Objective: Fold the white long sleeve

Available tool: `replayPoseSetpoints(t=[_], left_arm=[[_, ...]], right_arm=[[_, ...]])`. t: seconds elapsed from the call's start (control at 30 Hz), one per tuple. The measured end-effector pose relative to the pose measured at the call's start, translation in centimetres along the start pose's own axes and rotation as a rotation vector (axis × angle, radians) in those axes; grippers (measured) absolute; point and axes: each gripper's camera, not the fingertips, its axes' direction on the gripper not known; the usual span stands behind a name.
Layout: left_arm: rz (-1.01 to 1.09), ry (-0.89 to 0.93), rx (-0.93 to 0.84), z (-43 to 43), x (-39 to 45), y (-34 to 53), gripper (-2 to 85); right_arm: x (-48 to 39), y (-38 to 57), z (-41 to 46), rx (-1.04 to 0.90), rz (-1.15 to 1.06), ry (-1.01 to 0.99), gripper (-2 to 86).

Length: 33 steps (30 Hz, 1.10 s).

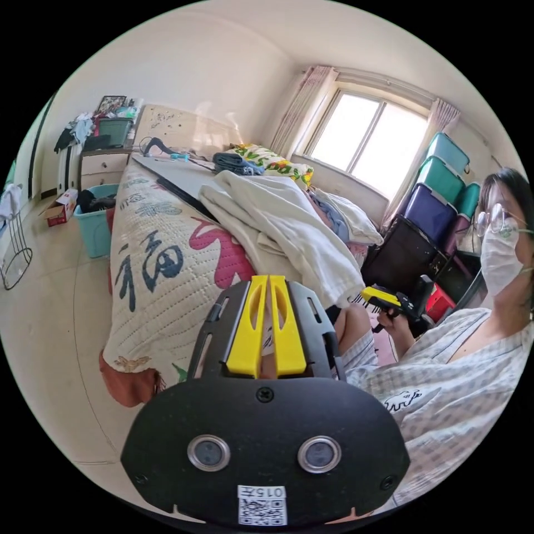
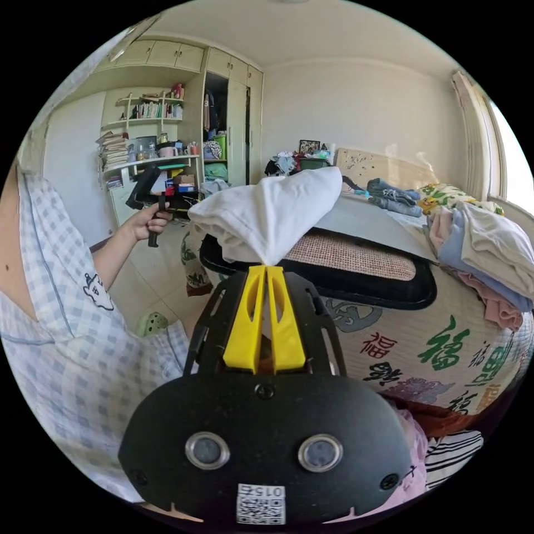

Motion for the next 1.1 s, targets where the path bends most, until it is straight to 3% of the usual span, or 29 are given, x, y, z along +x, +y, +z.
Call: replayPoseSetpoints(t=[0.23,0.33,0.43,0.57,0.7,0.87,1.0,1.1], left_arm=[[0.093,0.029,0.032,0.9,0.2,-7.1,5.1],[0.026,0.015,0.031,4.4,-3.3,-12.2,6.9],[-0.062,0.038,-0.055,10.3,-7.5,-17.0,9.9],[-0.17,0.085,-0.138,17.7,-12.1,-20.2,10.4],[-0.198,0.127,-0.183,20.5,-15.0,-20.1,2.4],[-0.177,0.188,-0.017,15.5,-16.6,-17.7,0.8],[-0.206,0.146,-0.053,16.2,-18.7,-15.9,0.9],[-0.23,0.169,-0.062,17.8,-19.8,-14.4,1.3]], right_arm=[[3.7,-1.0,-1.9,0.094,0.013,-0.016,8.6],[1.1,-3.6,-0.8,0.149,-0.111,-0.111,9.9],[-3.9,-5.8,4.1,0.079,-0.277,-0.179,10.9],[-9.2,-5.5,12.5,-0.094,-0.409,-0.035,7.9],[-10.8,-3.5,15.4,-0.116,-0.461,0.089,0.3],[-9.7,-2.7,14.0,-0.001,-0.343,-0.419,-0.7],[-10.8,-1.3,15.1,0.035,-0.385,-0.179,0.4],[-12.1,0.4,16.3,-0.008,-0.46,-0.044,7.8]])
